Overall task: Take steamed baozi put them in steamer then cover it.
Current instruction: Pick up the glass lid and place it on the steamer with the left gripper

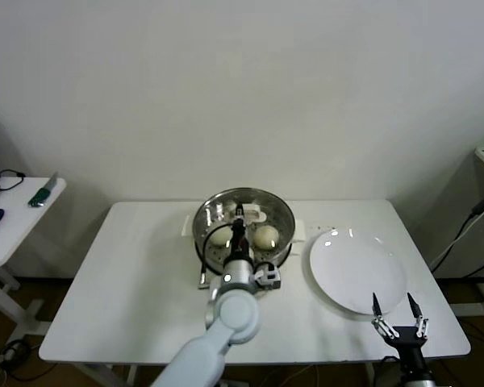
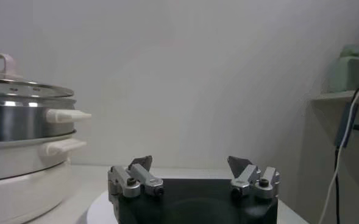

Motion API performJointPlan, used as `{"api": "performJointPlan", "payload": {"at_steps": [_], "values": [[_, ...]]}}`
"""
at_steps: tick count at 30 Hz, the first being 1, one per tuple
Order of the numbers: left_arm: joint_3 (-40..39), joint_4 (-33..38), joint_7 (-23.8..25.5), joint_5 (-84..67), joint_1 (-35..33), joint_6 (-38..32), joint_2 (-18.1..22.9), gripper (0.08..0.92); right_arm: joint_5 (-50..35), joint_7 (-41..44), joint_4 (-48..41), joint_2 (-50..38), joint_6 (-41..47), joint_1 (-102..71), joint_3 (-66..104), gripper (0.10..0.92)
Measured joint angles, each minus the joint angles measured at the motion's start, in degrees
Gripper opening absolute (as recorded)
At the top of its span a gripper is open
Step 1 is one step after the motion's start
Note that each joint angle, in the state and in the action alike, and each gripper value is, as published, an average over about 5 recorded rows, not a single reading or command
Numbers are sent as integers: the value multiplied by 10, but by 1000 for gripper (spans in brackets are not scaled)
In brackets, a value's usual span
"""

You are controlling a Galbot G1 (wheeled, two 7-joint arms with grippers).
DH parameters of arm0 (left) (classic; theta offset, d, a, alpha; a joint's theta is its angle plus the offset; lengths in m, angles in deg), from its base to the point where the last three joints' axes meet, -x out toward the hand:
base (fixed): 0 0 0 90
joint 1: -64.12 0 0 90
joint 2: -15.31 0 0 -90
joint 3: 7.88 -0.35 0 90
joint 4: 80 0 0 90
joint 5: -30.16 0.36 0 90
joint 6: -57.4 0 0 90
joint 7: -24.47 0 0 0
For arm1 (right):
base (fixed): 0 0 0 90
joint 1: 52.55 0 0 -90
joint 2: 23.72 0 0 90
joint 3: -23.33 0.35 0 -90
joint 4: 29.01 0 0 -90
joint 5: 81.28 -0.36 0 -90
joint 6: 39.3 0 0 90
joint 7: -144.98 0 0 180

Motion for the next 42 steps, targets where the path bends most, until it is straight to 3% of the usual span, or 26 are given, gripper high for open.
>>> {"api": "performJointPlan", "payload": {"at_steps": [42], "values": [[-1, -27, -18, -9, 8, -11, -4, 156, 3, 3, -1, 4, -4, 1, 3, 823]]}}
